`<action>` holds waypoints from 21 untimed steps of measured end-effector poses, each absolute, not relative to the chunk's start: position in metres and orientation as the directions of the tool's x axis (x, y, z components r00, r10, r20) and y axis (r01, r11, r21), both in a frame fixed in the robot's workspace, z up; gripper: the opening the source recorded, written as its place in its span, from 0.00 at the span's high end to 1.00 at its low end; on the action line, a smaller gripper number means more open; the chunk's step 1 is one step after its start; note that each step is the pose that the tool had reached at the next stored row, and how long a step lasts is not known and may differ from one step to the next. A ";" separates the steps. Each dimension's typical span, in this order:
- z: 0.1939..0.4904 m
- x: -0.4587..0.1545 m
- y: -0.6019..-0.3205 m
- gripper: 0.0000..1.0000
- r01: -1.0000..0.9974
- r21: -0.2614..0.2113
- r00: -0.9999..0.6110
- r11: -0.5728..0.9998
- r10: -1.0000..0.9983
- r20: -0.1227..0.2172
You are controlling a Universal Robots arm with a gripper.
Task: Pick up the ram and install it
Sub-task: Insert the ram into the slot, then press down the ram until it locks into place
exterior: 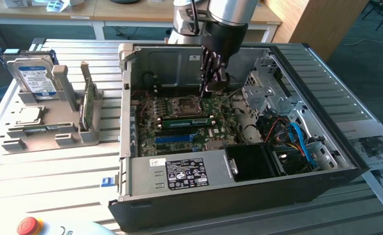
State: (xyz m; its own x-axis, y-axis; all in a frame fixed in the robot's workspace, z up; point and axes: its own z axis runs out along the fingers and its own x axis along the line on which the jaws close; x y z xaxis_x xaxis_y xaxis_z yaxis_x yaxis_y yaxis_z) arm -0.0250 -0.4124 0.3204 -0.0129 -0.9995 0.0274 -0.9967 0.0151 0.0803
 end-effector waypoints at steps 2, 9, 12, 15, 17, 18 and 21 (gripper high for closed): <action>0.320 -0.025 -0.412 0.75 -0.998 0.059 -0.013 0.015 -0.999 0.032; 0.320 -0.025 -0.412 0.75 -0.998 0.054 -0.013 0.015 -0.999 0.033; 0.320 -0.025 -0.412 0.75 -0.998 0.054 -0.013 0.015 -0.999 0.033; 0.320 -0.025 -0.412 0.75 -0.998 0.054 -0.013 0.015 -0.999 0.033; 0.320 -0.025 -0.412 0.77 -0.998 0.054 -0.013 0.015 -0.999 0.033; 0.320 -0.025 -0.412 0.84 -0.998 0.054 -0.013 0.015 -0.999 0.033; 0.320 -0.025 -0.412 0.90 -0.998 0.054 -0.013 0.015 -0.999 0.033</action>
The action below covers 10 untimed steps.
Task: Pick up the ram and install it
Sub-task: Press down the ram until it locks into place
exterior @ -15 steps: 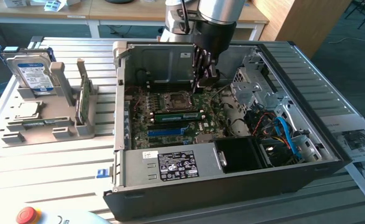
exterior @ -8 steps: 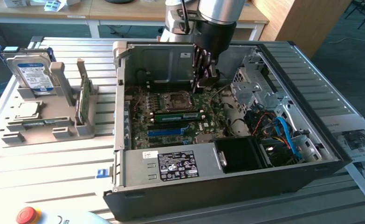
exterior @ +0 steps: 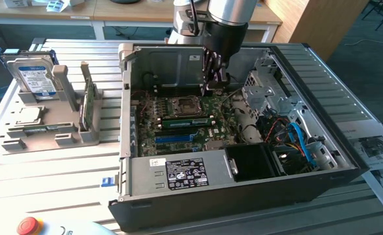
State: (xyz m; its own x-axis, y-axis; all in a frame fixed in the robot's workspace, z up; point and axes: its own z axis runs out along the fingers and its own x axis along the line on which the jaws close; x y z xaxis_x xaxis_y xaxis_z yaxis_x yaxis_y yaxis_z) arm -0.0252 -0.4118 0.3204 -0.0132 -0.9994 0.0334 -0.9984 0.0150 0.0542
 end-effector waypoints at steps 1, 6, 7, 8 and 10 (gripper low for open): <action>0.320 -0.025 -0.412 0.90 -0.998 0.054 -0.013 0.015 -0.999 0.033; 0.320 -0.025 -0.412 0.90 -0.998 0.054 -0.013 0.015 -0.999 0.033; 0.320 -0.025 -0.412 0.90 -0.998 0.054 -0.013 0.015 -0.999 0.033; 0.320 -0.025 -0.412 0.90 -0.998 0.054 -0.013 0.015 -0.999 0.033; 0.320 -0.025 -0.412 0.90 -0.998 0.053 -0.013 0.015 -0.999 0.034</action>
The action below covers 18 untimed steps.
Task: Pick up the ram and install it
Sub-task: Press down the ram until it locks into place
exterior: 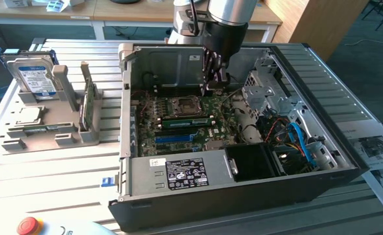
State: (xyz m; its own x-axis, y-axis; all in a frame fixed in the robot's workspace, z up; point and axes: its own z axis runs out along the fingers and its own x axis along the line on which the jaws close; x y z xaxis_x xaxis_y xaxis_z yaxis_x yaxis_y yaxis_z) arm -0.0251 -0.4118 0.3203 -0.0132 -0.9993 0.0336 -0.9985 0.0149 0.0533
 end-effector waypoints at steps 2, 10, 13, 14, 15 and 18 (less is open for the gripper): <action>0.320 -0.025 -0.412 0.90 -0.999 0.050 -0.013 0.015 -0.999 0.033; 0.320 -0.025 -0.412 0.90 -0.999 0.036 -0.014 0.015 -0.999 0.033; 0.320 -0.025 -0.412 0.90 -0.999 0.036 -0.014 0.015 -0.999 0.033; 0.319 -0.025 -0.412 0.90 -0.999 0.035 -0.014 0.015 -0.999 0.033; 0.318 -0.025 -0.412 0.90 -0.999 0.035 -0.014 0.015 -0.999 0.034; 0.314 -0.025 -0.412 0.90 -0.999 0.032 -0.014 0.015 -0.999 0.033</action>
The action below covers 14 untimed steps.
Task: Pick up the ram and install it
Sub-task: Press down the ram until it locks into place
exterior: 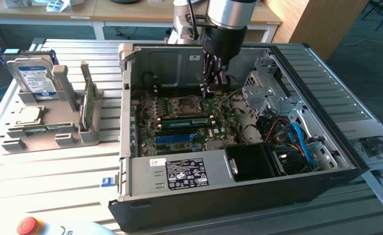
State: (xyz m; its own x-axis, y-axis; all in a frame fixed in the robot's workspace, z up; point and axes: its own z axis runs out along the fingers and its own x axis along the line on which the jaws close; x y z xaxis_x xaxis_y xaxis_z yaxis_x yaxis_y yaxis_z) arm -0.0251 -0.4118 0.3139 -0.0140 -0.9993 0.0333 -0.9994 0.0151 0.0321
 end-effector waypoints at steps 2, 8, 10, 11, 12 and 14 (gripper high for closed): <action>0.311 -0.025 -0.412 0.90 -0.999 0.032 -0.014 0.015 -0.999 0.033; 0.301 -0.025 -0.412 0.90 -0.999 0.032 -0.014 0.015 -0.999 0.035; 0.298 -0.025 -0.412 0.90 -0.999 0.032 -0.014 0.015 -0.999 0.035; 0.297 -0.025 -0.412 0.90 -0.999 0.032 -0.014 0.015 -0.999 0.035; 0.295 -0.025 -0.412 0.90 -0.999 0.032 -0.014 0.015 -0.999 0.035; 0.293 -0.025 -0.412 0.90 -0.999 0.031 -0.014 0.015 -0.999 0.036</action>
